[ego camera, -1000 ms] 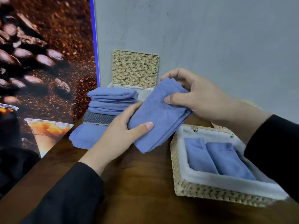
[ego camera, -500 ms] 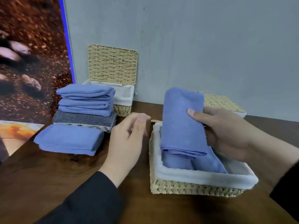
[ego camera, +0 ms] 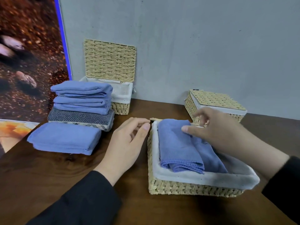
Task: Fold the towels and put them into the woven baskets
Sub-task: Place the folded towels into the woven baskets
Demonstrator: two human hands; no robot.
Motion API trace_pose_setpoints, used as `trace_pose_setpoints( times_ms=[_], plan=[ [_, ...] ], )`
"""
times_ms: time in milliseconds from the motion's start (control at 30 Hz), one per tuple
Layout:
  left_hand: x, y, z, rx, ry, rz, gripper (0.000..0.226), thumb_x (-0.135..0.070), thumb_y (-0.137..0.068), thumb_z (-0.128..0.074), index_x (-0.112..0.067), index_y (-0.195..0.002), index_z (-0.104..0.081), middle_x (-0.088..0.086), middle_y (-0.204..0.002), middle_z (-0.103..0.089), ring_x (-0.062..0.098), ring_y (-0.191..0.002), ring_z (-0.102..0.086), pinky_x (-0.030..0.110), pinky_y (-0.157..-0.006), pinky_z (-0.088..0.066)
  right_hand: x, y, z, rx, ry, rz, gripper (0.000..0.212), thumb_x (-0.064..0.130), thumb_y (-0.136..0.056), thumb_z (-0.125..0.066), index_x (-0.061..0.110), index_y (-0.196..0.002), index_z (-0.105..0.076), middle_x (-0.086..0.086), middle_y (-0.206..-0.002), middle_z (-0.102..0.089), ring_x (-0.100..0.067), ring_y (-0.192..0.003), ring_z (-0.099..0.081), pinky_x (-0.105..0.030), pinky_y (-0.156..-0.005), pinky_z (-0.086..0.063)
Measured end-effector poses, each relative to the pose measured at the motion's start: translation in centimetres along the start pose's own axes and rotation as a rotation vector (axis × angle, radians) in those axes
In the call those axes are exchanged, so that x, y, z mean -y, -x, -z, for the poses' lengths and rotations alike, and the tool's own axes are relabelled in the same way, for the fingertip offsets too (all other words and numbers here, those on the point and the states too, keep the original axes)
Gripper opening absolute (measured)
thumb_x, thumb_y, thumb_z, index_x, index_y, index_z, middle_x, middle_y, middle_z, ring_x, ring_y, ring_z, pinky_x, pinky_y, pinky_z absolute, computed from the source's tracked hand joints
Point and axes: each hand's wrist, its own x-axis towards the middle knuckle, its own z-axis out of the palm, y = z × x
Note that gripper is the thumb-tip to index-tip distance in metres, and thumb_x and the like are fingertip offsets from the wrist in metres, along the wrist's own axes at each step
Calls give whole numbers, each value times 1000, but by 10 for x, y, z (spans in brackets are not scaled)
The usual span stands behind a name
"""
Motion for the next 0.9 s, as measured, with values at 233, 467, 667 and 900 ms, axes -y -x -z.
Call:
trace_pose_setpoints(
  times_ms=[233,467,667,900],
  plan=[
    [9,1,-6,322,-60,-25,52,-59,-98,-46,-32,-140,-58,-27,-149,-44,-8,-141,-34,22,-117,-28,13,1,6,544,205,307,102,80,-72,-66,52,-156,-16,41,-158,-12,10,-144,-22,-23,-118,-23],
    [9,1,-5,350,-79,5,56,-59,-91,-45,-34,-140,-57,-30,-153,-37,-15,-141,-26,10,-115,-20,19,-8,-6,645,375,245,100,83,-75,-58,55,-156,-6,37,-161,-9,-6,-149,-26,-29,-117,-26],
    [9,0,-5,360,-89,7,56,-59,-91,-45,-36,-141,-56,-32,-153,-35,-14,-142,-25,12,-115,-19,26,-7,-15,617,472,290,90,76,-80,-60,48,-155,-18,35,-157,-24,-9,-132,-47,-28,-104,-40],
    [10,2,26,124,-247,-82,44,-61,-98,-43,-35,-123,-68,-30,-130,-57,-11,-127,-45,23,-113,-33,26,-7,-4,572,439,307,88,82,-77,-58,47,-153,-30,31,-156,-33,-6,-136,-45,-30,-108,-39]
  ],
)
